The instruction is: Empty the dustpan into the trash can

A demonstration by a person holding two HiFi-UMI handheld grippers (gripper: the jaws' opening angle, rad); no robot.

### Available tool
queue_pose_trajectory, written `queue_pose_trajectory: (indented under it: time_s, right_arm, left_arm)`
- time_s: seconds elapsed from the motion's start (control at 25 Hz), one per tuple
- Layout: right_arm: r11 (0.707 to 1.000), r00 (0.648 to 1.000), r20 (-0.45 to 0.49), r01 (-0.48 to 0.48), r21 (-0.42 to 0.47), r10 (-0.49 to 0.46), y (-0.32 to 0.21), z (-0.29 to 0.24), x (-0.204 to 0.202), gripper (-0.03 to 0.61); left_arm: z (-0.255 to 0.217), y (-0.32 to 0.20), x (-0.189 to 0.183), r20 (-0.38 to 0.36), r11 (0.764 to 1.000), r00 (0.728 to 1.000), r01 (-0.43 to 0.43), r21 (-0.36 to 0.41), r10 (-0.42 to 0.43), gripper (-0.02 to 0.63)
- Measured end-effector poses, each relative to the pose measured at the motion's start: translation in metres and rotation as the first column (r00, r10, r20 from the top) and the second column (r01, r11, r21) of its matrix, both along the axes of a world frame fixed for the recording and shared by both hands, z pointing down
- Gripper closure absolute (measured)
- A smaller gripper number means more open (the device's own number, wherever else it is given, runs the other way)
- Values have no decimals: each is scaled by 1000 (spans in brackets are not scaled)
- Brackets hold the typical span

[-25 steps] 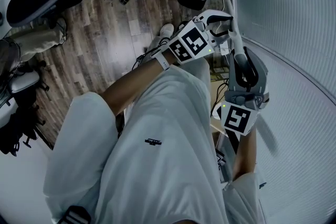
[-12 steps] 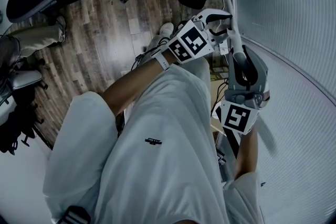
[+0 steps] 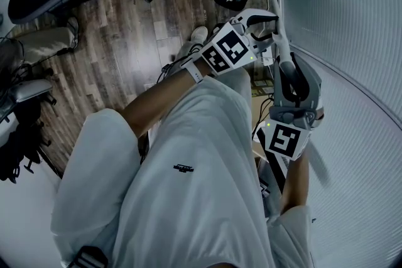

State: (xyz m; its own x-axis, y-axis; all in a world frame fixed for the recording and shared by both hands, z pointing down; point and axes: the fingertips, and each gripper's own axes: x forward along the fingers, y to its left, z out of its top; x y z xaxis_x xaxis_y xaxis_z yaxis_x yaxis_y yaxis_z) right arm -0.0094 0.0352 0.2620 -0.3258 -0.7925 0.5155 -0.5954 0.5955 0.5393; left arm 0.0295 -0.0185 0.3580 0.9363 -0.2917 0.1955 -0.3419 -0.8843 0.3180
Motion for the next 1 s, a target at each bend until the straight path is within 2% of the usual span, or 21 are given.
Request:
queue_pose_trajectory:
  time_s: [0.48,1.0]
  right_arm:
    - [1000,1000,9,-25,-10,25,-6,0,6,463]
    - [979,978,43,-205,-4,205,7,-9,50,463]
  left_arm:
    - [0,-4,6,3,1000,1000,-26,-5,26,468]
    - [-9,14,55,7,987,987,-163,-5,163,468]
